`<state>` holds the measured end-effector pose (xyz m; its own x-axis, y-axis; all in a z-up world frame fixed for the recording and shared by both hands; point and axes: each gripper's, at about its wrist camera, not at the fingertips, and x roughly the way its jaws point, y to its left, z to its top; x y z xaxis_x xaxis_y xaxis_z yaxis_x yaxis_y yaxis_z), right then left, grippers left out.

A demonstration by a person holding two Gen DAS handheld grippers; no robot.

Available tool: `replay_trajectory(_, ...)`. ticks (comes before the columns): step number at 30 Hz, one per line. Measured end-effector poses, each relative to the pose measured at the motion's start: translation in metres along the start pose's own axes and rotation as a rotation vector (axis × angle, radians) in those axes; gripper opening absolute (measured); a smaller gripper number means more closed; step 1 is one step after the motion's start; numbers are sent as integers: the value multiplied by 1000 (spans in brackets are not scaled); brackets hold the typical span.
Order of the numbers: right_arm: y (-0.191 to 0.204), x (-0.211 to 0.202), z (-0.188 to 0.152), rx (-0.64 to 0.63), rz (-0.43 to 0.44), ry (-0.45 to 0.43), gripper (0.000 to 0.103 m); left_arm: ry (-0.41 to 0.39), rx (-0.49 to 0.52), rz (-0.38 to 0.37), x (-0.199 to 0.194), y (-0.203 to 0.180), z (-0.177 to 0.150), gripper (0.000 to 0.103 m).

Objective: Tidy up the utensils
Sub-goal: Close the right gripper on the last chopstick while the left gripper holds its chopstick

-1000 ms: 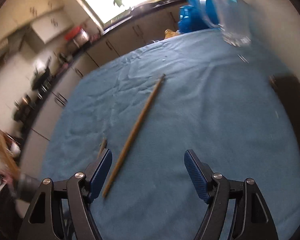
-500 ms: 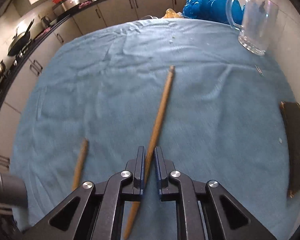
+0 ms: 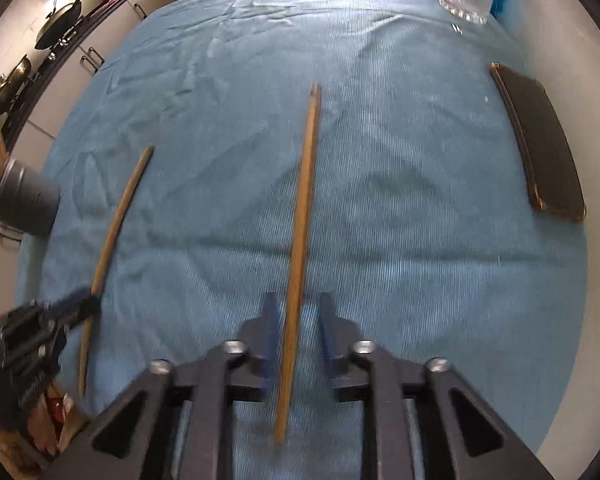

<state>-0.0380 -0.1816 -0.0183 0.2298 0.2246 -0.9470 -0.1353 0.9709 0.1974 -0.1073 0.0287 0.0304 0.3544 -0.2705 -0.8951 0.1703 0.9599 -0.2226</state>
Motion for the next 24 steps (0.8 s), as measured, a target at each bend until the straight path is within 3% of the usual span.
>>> replay_trajectory(2,-1,-1,2,-4,-27,-7,42,13,-4,14,1,2,4,21)
replay_trajectory(7,-1,10,25,2,-37,-2,42,52,26,52,13,-1,27,26)
replay_trajectory(15,10,24,73,0,-81,15,41,81,79,101,30,-10,58,26)
replay_trajectory(24,16,35,103,1,-129,42,41,59,180,156,35,-22,57,27)
